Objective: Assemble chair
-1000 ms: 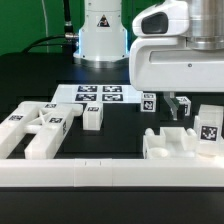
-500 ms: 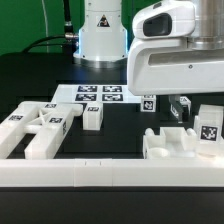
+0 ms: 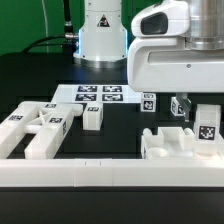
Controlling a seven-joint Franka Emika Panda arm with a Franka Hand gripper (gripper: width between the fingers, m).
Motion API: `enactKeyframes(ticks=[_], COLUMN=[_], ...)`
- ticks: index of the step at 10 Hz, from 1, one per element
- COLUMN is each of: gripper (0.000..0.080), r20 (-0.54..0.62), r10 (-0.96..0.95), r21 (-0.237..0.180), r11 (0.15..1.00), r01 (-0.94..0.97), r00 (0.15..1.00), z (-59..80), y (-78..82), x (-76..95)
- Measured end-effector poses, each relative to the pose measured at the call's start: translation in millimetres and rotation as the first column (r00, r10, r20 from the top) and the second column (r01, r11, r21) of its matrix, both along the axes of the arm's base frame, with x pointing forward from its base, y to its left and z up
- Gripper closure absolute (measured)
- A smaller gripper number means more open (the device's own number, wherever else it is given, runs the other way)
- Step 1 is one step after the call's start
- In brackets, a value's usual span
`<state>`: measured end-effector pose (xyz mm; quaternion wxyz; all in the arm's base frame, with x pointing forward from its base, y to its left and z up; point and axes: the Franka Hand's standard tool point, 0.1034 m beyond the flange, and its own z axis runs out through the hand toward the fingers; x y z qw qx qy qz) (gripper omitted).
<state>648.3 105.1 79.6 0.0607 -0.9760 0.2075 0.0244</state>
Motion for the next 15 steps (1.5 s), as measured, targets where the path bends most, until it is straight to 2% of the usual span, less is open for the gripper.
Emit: enactKeyframes(ticks=[3,5,7,8,9,13,14,15], gripper=[0.0511,0.0511,0.0510,0.0510,0.0510,0.0510,0.0509,0.0393], r20=[-0.014,-0.038,-0.068,-0.076,-0.093,-0.126,-0.125,-0.125], r10=[-0.312,-0.484,-0.701,-0.744,-0.819,-0.943,-0.941,-0.939], r21=[0.024,0.015,0.004,0.001,-0.010,-0.039,-0.039,-0.039], r11=[0.950,0.874,0.712,0.665,0.569,0.316,0.322,0.326], r01=[0.312,0.485,0.702,0.746,0.822,0.948,0.946,0.944], r00=[0.950,0.874,0.710,0.664,0.566,0.309,0.315,0.319], z=[-0.8,-1.1,-1.9,-2.0,-2.3,-2.1,-2.2,-2.8], y=[-1.0,-0.8,-1.2,-1.1,-0.9,0.7,0.7,0.8], x=[1.6,1.9,1.5,1.4,1.3,1.7,1.6,1.3])
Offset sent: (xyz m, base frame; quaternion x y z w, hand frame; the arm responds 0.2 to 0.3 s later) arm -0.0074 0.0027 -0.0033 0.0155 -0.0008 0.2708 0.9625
